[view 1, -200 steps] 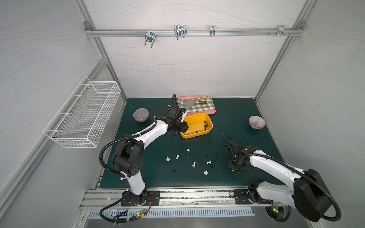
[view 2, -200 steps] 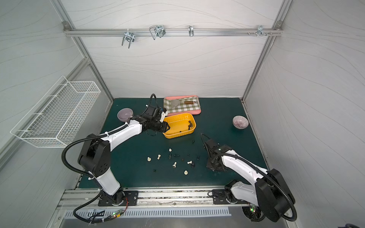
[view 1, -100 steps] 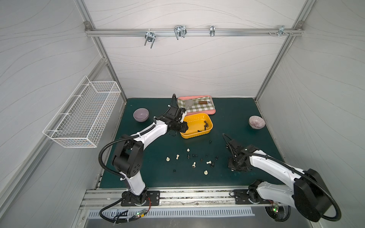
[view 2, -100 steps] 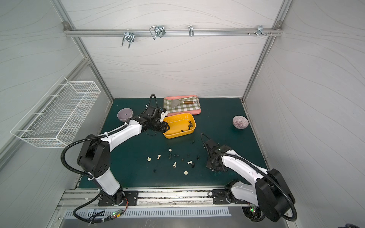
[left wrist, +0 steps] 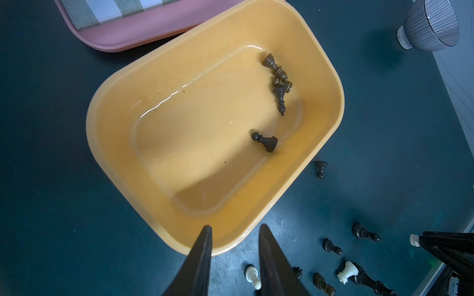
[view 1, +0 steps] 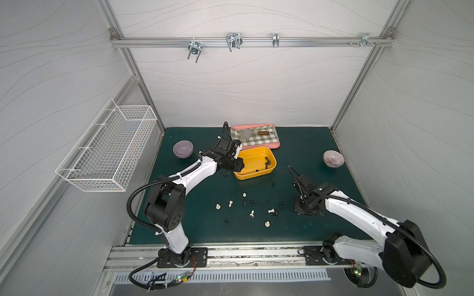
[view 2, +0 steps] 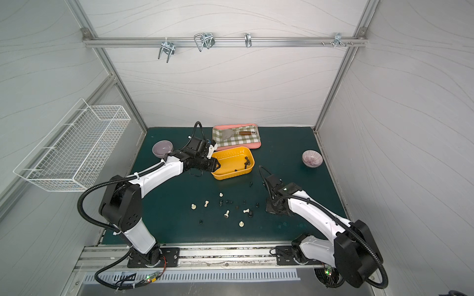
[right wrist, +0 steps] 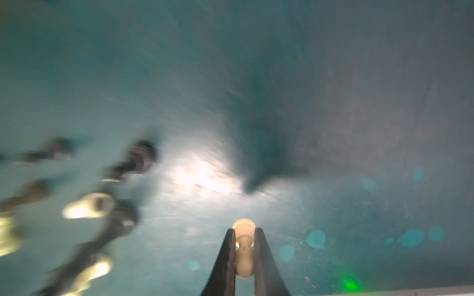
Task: Put the chess pieces into the storage box
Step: Pick up the chess piece at the center of the board.
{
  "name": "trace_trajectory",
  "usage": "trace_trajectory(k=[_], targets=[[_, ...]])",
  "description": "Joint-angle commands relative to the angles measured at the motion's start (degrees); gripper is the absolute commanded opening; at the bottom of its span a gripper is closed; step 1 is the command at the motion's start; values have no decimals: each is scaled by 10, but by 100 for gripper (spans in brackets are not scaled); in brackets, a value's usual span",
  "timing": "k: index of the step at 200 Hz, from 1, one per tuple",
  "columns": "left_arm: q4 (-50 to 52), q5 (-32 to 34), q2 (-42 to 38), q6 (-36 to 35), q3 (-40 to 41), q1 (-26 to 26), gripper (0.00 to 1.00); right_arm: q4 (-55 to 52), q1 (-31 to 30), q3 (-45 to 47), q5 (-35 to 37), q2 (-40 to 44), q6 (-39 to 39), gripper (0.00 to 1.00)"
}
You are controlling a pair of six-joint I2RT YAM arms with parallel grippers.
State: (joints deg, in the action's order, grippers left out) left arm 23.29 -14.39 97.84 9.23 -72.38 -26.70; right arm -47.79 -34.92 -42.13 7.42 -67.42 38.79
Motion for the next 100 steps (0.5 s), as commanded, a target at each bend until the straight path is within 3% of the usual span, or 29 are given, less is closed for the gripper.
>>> trace_trajectory(k=[1, 37, 100], targets=[[-12, 1, -24, -1, 4, -2, 32, -10, -4, -48, -4, -25, -35, 7], [-2, 5, -39, -8, 10, -2, 32, 16, -4, -147, -15, -92, -79, 7], [2, 15, -66, -12, 32, -2, 33, 31, -2, -413, -46, -289, -161, 7]])
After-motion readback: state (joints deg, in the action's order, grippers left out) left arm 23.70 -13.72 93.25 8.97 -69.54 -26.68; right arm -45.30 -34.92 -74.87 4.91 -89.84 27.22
